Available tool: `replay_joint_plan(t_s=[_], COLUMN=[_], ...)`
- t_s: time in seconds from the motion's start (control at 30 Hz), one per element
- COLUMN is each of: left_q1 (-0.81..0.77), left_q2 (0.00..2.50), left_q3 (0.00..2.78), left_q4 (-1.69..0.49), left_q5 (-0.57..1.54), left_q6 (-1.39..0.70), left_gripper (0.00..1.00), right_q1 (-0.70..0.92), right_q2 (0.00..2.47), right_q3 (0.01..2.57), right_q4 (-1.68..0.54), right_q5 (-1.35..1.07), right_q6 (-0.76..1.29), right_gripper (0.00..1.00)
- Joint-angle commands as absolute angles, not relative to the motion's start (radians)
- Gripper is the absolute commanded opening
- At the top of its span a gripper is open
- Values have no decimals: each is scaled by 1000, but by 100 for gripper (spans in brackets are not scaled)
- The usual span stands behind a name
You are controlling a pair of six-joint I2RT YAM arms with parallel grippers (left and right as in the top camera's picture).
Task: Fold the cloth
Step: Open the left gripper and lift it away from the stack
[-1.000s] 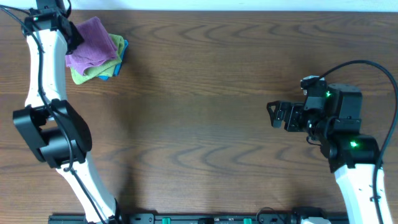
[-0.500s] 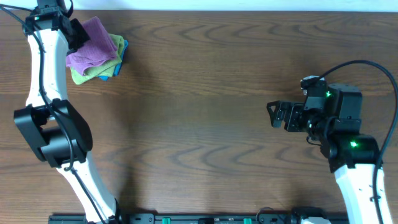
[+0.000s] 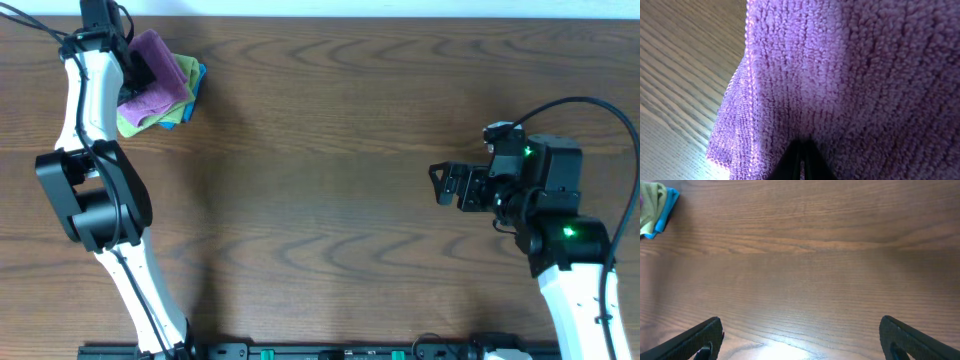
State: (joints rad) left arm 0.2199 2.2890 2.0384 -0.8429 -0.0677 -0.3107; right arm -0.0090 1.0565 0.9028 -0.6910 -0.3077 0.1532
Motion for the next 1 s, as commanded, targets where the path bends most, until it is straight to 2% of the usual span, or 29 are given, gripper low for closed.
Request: replay_joint_plan(t_s=[0.0,0.3,0.37,0.43,0.57,0.67,0.7,0.97], left_q1=[220,220,220,220,220,220,221,228], left_q2=[2273,2125,2086,2041,1959,1908,1888,1779], left_q3=[2048,2074,2074,2074,2074,2074,2074,2074], left_q4=[-839,-856,-871,-897,-953,-998,-1019,-1159], left_q5=[-89,-84,-74,-64,-58,-59,-59,-91], left_q6=[-306,-283,-260,-242,-194,-185,-185,-179], left_gripper=[6,6,10,18,49,80,96,95], right_q1=[-14,-14,-14,-14,-14,-14,-14,-14], right_q2=[1049,1049,1049,1049,1049,1049,1049,1049], right_q3=[900,900,900,900,900,900,900,900], right_q4=[-692,-692,-692,-692,-692,-692,-692,-692], right_q5=[-318,-319,-319,-319,-319,-319,-319,-319], right_q6=[168,168,168,168,168,168,168,168], right_gripper=[99,99,99,99,99,99,99,99])
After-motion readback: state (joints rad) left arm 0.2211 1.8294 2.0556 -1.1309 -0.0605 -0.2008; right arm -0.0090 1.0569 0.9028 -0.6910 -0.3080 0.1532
